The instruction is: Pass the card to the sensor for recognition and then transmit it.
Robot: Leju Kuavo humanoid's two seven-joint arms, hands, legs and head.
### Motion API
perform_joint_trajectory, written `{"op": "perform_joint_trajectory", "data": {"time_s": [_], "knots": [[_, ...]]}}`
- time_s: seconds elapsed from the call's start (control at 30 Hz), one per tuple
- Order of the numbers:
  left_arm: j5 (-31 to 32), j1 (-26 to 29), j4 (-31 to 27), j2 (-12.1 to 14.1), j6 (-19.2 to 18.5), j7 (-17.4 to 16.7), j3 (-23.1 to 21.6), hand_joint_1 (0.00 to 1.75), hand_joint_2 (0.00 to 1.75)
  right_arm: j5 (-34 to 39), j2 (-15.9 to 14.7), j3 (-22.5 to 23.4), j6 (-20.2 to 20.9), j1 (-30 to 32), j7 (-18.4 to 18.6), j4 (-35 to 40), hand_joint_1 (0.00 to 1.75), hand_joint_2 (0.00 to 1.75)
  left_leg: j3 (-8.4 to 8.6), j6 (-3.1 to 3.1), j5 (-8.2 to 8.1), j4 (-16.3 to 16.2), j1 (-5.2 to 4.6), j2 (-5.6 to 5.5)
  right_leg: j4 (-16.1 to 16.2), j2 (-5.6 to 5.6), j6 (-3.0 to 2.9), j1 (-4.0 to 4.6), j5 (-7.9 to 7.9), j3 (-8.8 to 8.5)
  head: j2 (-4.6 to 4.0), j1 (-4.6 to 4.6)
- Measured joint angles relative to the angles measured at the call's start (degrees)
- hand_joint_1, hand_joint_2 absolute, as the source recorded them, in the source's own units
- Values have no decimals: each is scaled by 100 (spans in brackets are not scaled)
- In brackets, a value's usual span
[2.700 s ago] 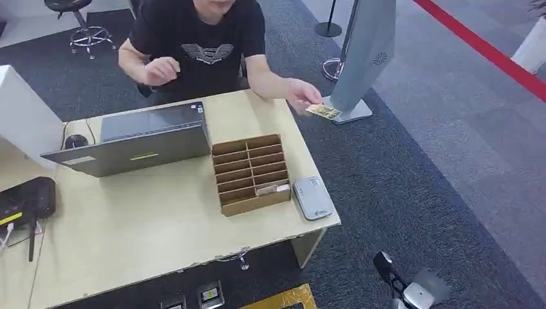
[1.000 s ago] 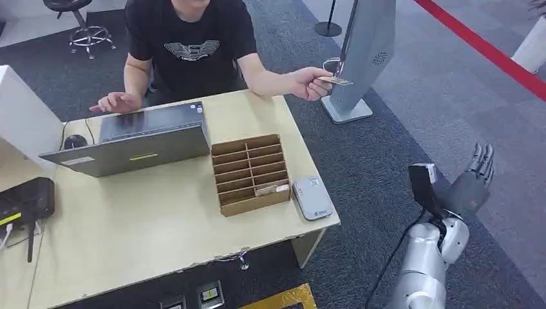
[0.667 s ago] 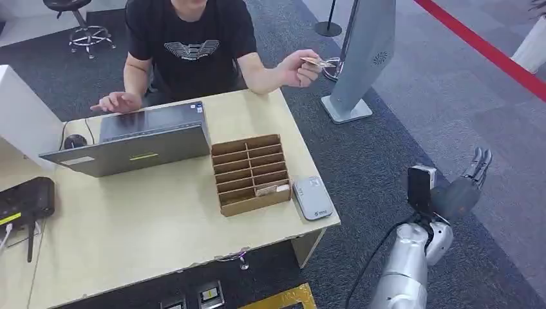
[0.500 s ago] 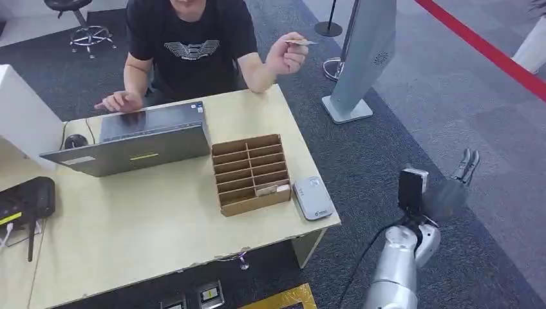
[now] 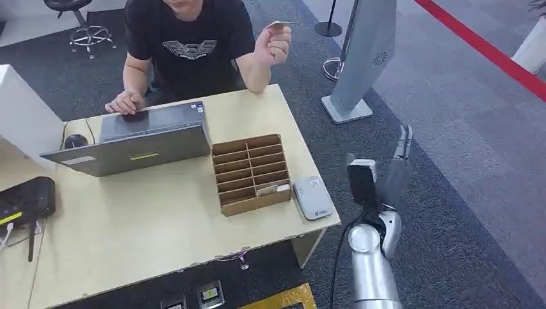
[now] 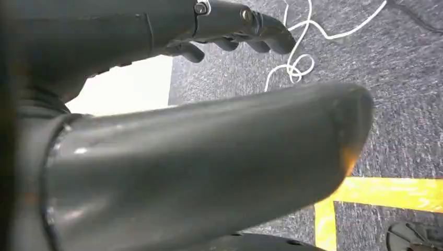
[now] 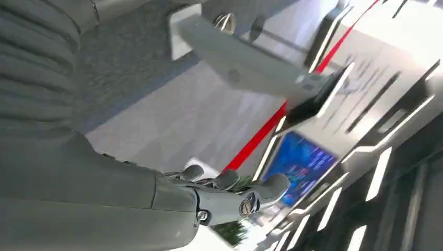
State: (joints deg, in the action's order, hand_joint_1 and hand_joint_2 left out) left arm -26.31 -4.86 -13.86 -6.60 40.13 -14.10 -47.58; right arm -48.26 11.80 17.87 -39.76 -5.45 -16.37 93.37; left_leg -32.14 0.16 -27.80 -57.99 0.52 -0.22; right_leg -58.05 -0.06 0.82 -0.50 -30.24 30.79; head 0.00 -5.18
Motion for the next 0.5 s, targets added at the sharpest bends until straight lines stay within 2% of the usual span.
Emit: {"op": "perform_joint_trajectory", "data": {"time_s": [0.1,0.3,0.5], "knots": [[79,-2,0,0,0,20,4,0,0,-113,-131,-676,0,1,61,74,0,175,3,0,0,0,0,-1,0,-1,0,0,0,0,0,2],[173,1,0,0,0,57,9,0,0,-413,-336,-1899,0,4,-140,162,0,175,2,-3,2,0,4,0,0,0,-1,4,-1,4,0,2],[120,1,0,2,0,66,-24,0,0,-1272,-426,-2713,-2,44,178,312,0,175,1,-3,2,0,5,1,0,2,-4,4,-3,4,0,2]]}}
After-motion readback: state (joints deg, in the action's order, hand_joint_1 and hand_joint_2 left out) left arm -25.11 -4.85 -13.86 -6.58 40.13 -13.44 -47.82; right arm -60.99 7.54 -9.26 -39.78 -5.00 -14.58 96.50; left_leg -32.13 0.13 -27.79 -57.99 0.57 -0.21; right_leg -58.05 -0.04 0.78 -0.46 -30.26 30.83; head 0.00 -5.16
